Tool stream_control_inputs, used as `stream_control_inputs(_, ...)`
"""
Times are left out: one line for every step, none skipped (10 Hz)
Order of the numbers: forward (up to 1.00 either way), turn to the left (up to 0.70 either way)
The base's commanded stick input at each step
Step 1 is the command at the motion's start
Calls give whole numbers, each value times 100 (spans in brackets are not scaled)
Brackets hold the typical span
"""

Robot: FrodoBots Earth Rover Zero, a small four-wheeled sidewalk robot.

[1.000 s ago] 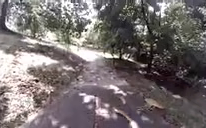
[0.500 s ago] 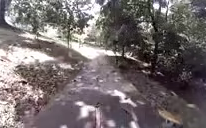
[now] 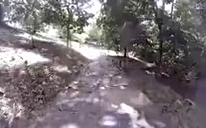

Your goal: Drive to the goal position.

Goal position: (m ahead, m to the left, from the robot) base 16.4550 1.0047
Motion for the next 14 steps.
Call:
stream_control_inputs(85, 0)
stream_control_inputs(85, 0)
stream_control_inputs(85, 0)
stream_control_inputs(85, 0)
stream_control_inputs(85, 0)
stream_control_inputs(85, 0)
stream_control_inputs(85, 0)
stream_control_inputs(85, 0)
stream_control_inputs(85, 0)
stream_control_inputs(85, 0)
stream_control_inputs(85, 0)
stream_control_inputs(85, 0)
stream_control_inputs(72, 0)
stream_control_inputs(0, 0)
